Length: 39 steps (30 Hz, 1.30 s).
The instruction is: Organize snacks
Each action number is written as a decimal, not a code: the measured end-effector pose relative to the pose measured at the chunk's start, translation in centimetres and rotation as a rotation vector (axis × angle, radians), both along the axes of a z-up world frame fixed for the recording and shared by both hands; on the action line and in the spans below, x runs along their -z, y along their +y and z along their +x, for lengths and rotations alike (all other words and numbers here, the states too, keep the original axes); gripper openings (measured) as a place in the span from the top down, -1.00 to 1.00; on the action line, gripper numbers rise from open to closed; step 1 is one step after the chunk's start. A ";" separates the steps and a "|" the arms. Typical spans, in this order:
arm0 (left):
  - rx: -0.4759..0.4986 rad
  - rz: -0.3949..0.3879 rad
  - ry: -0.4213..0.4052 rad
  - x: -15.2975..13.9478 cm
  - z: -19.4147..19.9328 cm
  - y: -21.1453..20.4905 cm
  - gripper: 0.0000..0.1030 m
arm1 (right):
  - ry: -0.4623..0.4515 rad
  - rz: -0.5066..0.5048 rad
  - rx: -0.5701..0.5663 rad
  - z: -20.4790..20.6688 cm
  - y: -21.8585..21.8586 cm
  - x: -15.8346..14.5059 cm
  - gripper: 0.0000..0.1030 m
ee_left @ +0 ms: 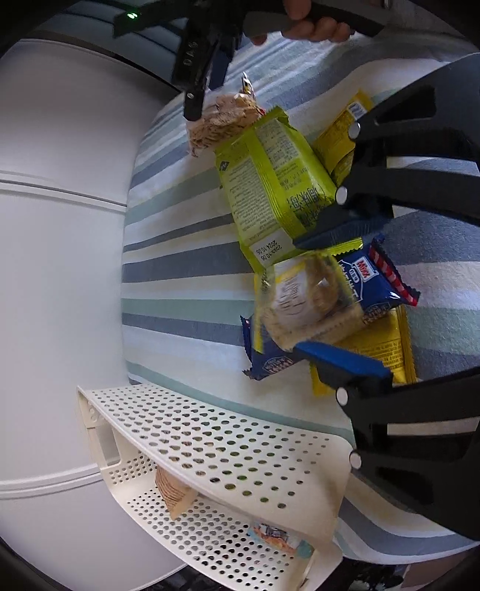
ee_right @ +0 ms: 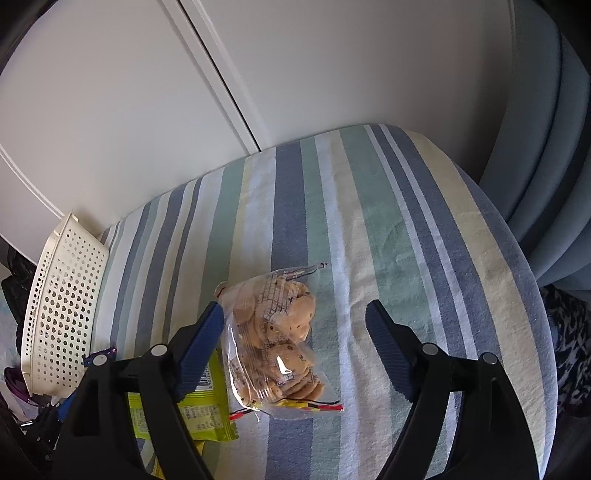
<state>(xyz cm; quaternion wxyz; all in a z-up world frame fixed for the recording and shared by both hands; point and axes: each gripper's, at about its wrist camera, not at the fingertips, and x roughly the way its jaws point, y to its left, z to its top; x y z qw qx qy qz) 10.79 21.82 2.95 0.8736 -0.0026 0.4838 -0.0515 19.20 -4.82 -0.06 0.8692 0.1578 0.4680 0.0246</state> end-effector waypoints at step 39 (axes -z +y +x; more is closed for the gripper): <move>0.025 0.029 -0.018 0.0 0.2 -0.7 0.33 | 0.013 0.005 -0.011 0.1 0.2 0.8 -0.63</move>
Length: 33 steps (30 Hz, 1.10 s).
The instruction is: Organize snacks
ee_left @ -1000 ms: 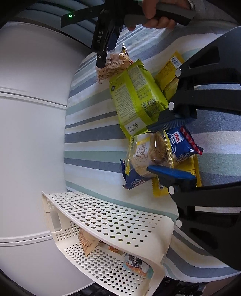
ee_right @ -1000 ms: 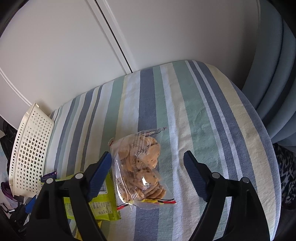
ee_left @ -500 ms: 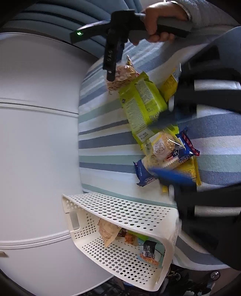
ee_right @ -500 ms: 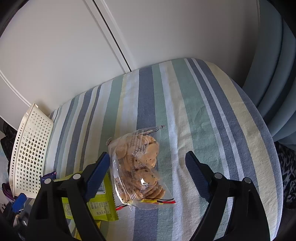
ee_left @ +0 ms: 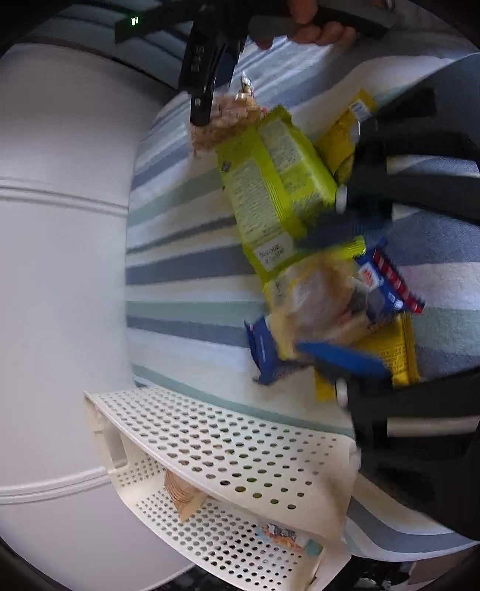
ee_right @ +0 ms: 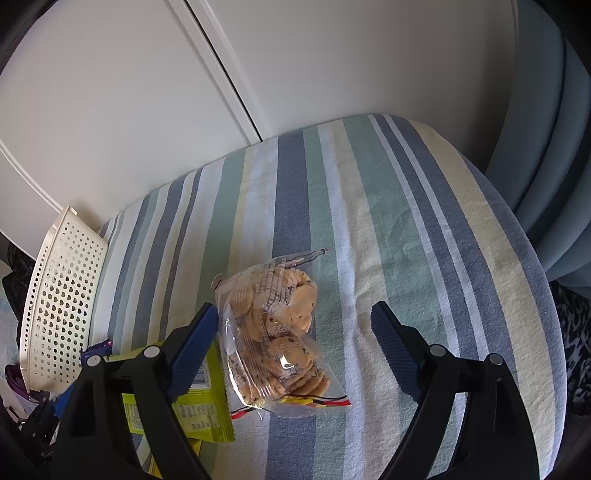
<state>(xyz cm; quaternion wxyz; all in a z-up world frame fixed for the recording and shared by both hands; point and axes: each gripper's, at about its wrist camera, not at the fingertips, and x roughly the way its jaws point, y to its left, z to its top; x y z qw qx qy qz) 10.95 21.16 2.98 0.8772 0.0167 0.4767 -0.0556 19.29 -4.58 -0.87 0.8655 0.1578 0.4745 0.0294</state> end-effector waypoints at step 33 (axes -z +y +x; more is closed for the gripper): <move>-0.303 -0.052 -0.284 -10.9 -1.2 13.2 0.36 | 0.015 -0.027 -0.008 -0.1 0.6 0.1 -0.63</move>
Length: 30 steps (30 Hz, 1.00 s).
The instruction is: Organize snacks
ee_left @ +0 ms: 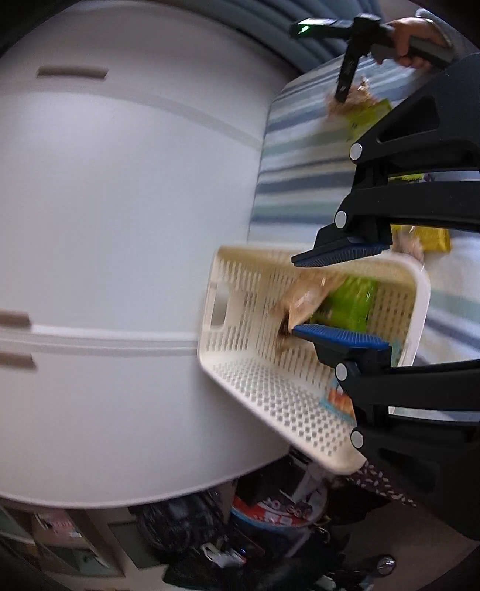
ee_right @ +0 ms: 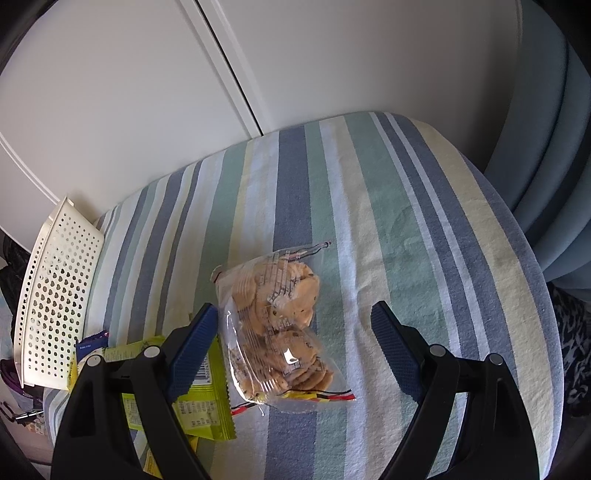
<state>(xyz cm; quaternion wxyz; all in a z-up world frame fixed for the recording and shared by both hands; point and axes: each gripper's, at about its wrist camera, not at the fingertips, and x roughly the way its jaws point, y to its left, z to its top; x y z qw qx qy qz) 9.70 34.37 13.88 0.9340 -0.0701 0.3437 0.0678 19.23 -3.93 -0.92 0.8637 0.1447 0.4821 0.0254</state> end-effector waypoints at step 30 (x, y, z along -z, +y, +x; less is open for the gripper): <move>0.133 -0.152 0.367 13.0 0.3 -7.1 -0.66 | 0.004 0.033 0.004 0.1 -0.6 0.2 -0.63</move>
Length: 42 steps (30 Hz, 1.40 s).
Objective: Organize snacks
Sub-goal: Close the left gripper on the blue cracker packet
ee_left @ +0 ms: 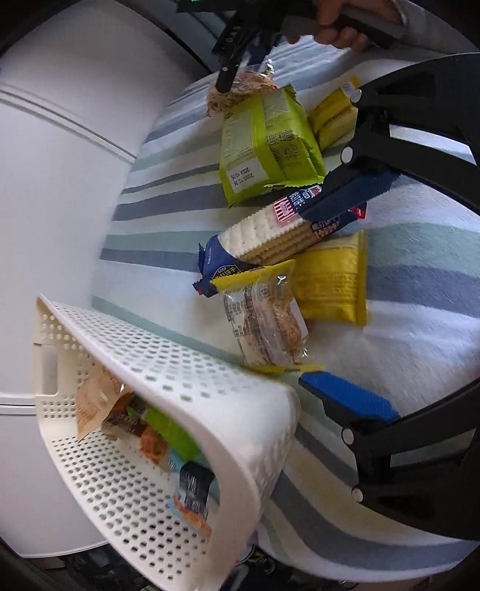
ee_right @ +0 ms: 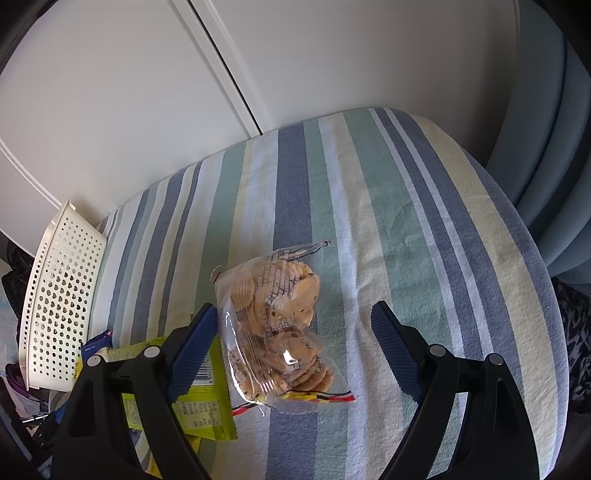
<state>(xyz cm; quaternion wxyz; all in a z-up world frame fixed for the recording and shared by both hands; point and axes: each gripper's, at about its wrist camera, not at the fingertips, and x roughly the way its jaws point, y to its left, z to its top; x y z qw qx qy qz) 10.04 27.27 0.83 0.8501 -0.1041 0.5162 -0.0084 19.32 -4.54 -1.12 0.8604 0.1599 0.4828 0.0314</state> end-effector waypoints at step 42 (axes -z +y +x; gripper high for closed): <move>0.090 0.026 0.047 1.0 6.5 -7.3 -0.11 | 0.011 0.011 -0.006 0.4 -0.1 -0.1 -0.63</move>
